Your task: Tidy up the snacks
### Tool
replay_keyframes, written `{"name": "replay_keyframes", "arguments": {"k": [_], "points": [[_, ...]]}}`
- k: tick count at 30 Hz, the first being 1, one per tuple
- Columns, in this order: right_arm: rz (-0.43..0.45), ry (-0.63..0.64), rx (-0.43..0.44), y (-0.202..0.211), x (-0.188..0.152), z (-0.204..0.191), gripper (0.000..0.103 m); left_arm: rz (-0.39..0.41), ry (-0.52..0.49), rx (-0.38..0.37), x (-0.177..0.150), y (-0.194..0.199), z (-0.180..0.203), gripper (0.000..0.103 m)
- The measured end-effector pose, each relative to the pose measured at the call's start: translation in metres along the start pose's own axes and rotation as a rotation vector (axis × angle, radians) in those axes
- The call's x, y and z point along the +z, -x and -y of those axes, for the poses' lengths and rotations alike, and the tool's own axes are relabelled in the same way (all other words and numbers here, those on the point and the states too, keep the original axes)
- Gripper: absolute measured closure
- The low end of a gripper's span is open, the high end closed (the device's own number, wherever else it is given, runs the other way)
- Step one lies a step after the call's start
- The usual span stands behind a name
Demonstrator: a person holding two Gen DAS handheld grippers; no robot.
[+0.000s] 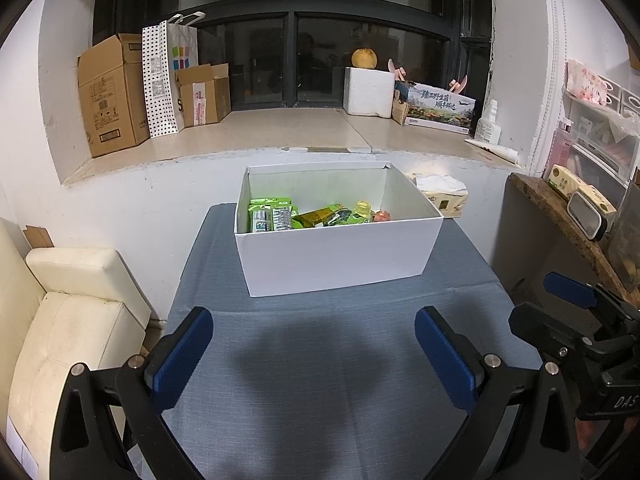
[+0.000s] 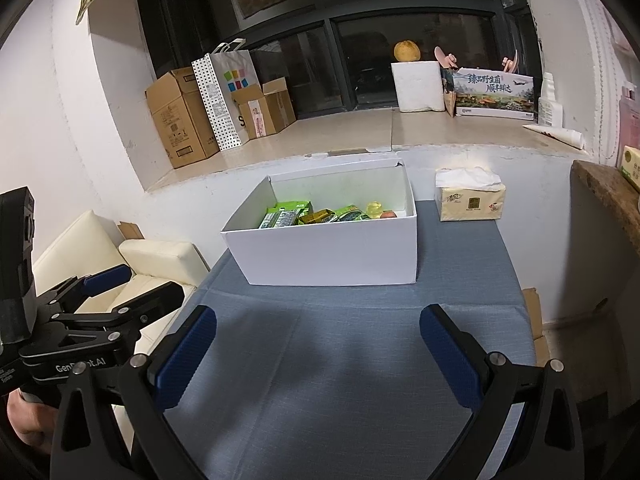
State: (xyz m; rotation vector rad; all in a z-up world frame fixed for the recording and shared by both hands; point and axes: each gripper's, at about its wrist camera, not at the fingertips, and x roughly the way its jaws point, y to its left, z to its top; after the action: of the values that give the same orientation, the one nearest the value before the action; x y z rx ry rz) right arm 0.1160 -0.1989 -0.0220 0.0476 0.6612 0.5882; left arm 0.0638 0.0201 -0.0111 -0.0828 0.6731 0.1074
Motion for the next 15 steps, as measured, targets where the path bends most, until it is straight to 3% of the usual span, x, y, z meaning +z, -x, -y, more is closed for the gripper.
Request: {"name": "replay_keyframes", "arguments": {"k": [15], "points": [[-0.004, 0.000, 0.004, -0.0005, -0.0014, 0.0012, 0.000, -0.006, 0.001, -0.007, 0.0004, -0.0007, -0.0001, 0.000]]}}
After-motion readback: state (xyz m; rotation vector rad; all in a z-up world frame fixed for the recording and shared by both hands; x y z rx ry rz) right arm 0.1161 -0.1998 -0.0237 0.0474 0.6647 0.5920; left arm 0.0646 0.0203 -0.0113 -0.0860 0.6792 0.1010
